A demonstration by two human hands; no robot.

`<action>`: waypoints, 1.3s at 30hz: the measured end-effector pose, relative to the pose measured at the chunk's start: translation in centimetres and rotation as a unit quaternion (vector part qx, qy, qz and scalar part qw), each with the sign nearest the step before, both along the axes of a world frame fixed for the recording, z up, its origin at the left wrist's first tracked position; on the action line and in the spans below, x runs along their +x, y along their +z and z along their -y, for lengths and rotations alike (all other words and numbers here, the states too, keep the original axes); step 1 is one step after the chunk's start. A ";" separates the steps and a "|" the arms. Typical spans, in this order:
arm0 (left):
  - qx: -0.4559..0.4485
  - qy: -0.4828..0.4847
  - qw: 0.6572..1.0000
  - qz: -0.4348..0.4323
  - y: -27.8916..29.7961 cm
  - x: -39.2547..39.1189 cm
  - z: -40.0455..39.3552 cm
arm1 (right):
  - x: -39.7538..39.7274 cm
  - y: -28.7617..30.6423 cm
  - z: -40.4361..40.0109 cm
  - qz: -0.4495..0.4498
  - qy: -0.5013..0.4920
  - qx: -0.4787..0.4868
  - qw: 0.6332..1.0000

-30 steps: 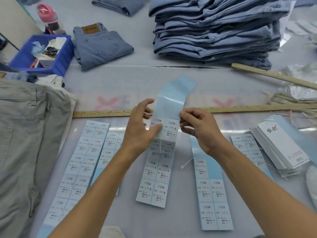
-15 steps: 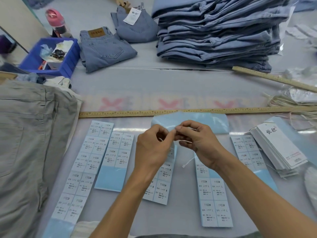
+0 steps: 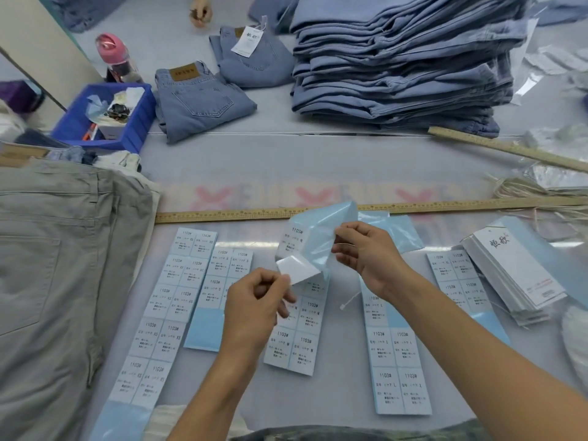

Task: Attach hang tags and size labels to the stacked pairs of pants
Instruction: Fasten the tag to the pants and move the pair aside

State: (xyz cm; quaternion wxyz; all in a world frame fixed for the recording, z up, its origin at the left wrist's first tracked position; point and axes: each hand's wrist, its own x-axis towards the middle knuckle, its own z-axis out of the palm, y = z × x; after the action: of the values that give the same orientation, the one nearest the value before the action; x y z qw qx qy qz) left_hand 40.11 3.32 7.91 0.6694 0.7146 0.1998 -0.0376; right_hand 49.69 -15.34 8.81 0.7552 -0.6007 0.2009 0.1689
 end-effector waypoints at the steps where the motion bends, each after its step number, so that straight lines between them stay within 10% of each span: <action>1: -0.019 0.018 1.000 -0.001 0.1 -0.7 -0.3 | 0.2 -0.1 0.1 -0.006 -0.014 0.005 1.000; 5: -0.056 0.074 0.996 0.005 0.8 -3.2 -1.0 | -0.5 0.2 0.2 -0.011 -0.052 -0.012 0.999; 8: -0.067 0.083 0.994 0.013 1.9 -4.6 -0.5 | -3.8 2.0 0.4 0.139 -0.010 -0.230 0.963; 14: -0.103 0.057 0.993 -0.004 4.7 -5.9 3.2 | -13.1 7.0 1.8 0.496 0.217 -0.544 0.641; 17: -0.137 0.024 0.990 -0.018 6.3 -6.6 5.2 | -15.3 8.5 2.7 0.515 0.193 -0.610 0.571; 28: -0.215 -0.065 0.974 -0.035 9.1 -9.3 11.4 | -21.4 10.5 8.3 0.465 0.061 -0.637 0.612; 39: -0.245 -0.133 0.958 -0.061 10.0 -10.0 13.7 | -22.2 9.3 10.3 0.464 0.050 -0.680 0.566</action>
State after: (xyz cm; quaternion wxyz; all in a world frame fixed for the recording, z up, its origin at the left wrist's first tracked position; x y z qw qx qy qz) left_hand 30.12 -10.41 17.91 0.7993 0.5451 0.1282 -0.2179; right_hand 27.50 -25.66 18.12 0.1036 -0.9416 -0.1521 -0.2819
